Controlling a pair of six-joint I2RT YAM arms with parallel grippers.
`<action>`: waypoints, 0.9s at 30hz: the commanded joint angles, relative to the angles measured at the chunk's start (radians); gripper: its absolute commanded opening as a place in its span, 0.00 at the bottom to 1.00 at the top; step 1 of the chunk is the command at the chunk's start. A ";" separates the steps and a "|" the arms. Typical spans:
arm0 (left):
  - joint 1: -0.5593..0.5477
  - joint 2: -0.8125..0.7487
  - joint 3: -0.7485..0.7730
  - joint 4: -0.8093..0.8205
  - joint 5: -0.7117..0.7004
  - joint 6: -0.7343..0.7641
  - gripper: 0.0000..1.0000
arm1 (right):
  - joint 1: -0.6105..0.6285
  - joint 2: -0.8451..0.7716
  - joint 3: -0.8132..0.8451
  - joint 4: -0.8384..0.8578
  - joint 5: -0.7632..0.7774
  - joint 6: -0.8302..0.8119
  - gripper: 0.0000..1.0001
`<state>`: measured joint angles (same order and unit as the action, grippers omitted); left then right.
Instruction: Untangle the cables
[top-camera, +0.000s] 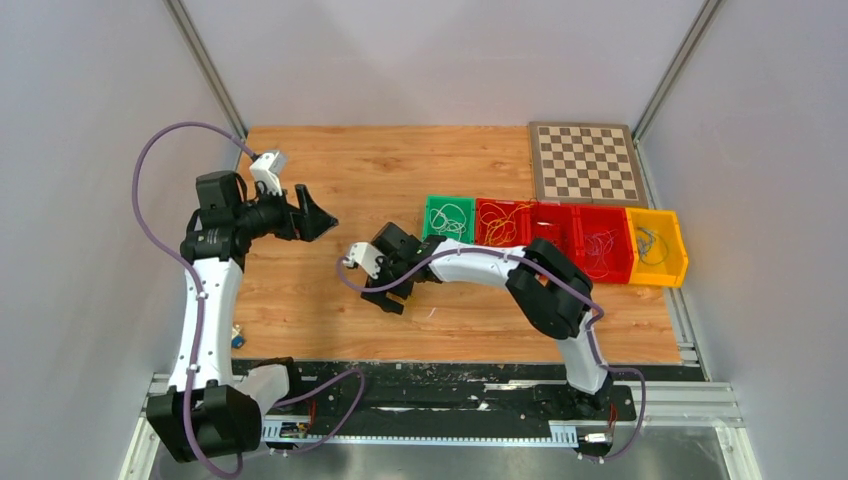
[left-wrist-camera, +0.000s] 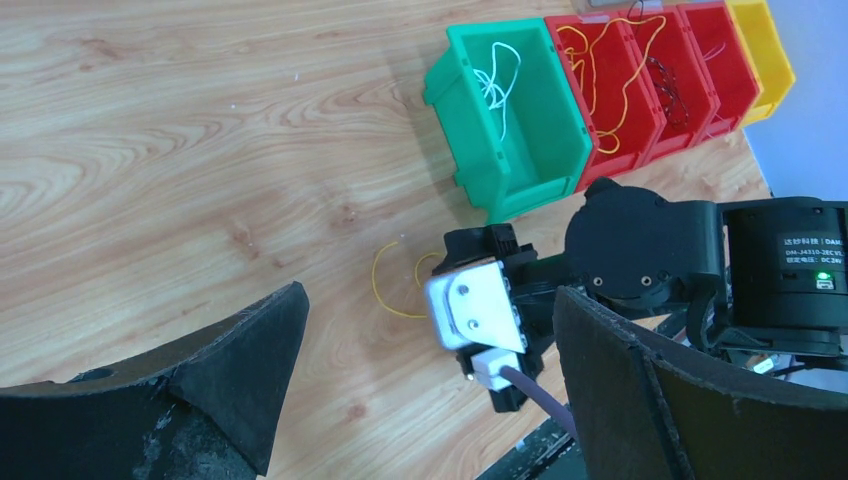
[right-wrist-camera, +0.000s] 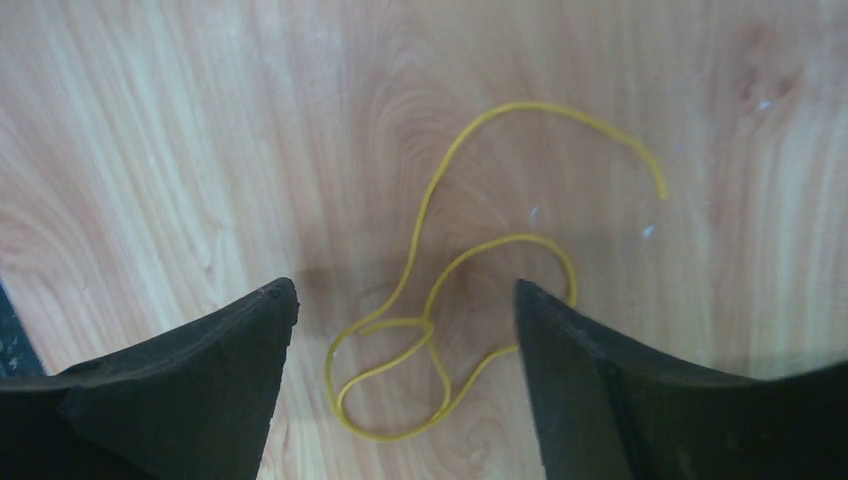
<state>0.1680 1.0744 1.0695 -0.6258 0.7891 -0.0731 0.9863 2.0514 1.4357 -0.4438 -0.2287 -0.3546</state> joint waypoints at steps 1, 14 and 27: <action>0.008 -0.049 -0.018 -0.027 -0.031 0.010 1.00 | 0.008 0.057 0.050 0.048 0.048 0.029 0.68; 0.009 -0.042 -0.009 0.033 0.090 -0.015 1.00 | -0.172 -0.355 -0.008 0.021 -0.331 -0.023 0.00; 0.008 0.105 0.039 0.184 0.184 -0.087 0.98 | -0.624 -0.591 -0.103 -0.082 -0.291 0.041 0.00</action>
<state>0.1684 1.1294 1.0542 -0.5117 0.9226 -0.1265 0.4320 1.4216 1.3819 -0.4660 -0.5144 -0.3588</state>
